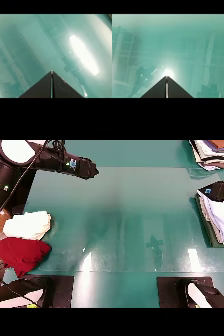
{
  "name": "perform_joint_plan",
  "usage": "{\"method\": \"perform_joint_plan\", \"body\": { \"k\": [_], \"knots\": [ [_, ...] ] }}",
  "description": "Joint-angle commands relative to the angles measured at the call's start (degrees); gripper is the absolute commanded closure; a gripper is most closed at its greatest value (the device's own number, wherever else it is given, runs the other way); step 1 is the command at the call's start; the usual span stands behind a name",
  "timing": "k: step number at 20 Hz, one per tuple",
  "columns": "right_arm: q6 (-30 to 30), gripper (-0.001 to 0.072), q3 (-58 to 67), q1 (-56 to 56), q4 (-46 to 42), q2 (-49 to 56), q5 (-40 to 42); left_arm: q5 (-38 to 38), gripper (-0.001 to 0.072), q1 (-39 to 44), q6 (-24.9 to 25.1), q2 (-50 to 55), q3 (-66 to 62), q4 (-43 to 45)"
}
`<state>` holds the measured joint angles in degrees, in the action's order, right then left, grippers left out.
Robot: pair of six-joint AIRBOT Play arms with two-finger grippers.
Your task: Fold the shirts.
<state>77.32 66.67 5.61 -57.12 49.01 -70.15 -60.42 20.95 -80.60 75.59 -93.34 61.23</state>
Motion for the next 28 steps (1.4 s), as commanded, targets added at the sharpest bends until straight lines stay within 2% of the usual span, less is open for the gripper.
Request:
{"method": "perform_joint_plan", "body": {
  "k": [1, 11, 14, 15, 18, 21, 23, 24, 25, 26, 27, 28],
  "knots": [
    [0.0, 0.0698, 0.0, -0.1, 0.1, 0.0, -0.1, 0.0, 0.0684, 0.0, 0.0, 0.0, 0.0, 0.0],
    [0.0, 0.0698, 0.0, -0.2, 0.1, 0.0, -1.1, 0.0, 0.0684, 0.0, 0.0, 0.0, 0.0, 0.0],
    [0.0, 0.0698, 0.0, -0.2, 0.1, 0.0, -2.5, 2.8, 0.0684, -0.1, 0.1, 0.0, 0.0, 0.1],
    [0.0, 0.0699, 0.0, -0.2, 0.1, 0.0, -2.5, 1.1, 0.0684, -0.8, 0.1, -0.5, -0.1, 1.2],
    [0.0, 0.0698, 0.0, -0.2, 0.1, 0.0, -2.5, -10.6, 0.0684, -6.5, 0.1, -3.8, -0.1, 9.7],
    [0.0, 0.0698, 0.0, -0.2, 0.1, 0.0, -2.5, -21.2, 0.0684, -15.1, 0.3, -9.5, 1.7, 25.1],
    [0.0, 0.0699, 0.0, -0.2, 0.1, 0.0, -2.4, -25.1, 0.0683, -20.6, -0.2, -12.7, 6.4, 34.2],
    [0.0, 0.0698, 0.0, -0.2, 0.1, 0.0, -2.3, -25.6, 0.0681, -23.4, -0.5, -13.9, 9.4, 34.7],
    [0.0, 0.0698, 0.0, -0.2, 0.1, 0.0, -2.2, -25.4, 0.0519, -26.1, -0.6, -14.4, 12.8, 34.3],
    [0.0, 0.0699, 0.0, -0.2, 0.1, 0.0, -2.1, -24.9, 0.0203, -27.8, -2.0, -14.4, 16.0, 34.3],
    [0.0, 0.0698, 0.0, -0.2, 0.1, 0.0, -2.0, -23.0, 0.0016, -29.2, -3.3, -14.4, 19.4, 34.4],
    [0.0, 0.0698, 0.0, -0.2, 0.1, 0.0, -2.0, -20.6, 0.004, -30.4, -3.6, -14.4, 23.3, 34.4]
  ]
}}
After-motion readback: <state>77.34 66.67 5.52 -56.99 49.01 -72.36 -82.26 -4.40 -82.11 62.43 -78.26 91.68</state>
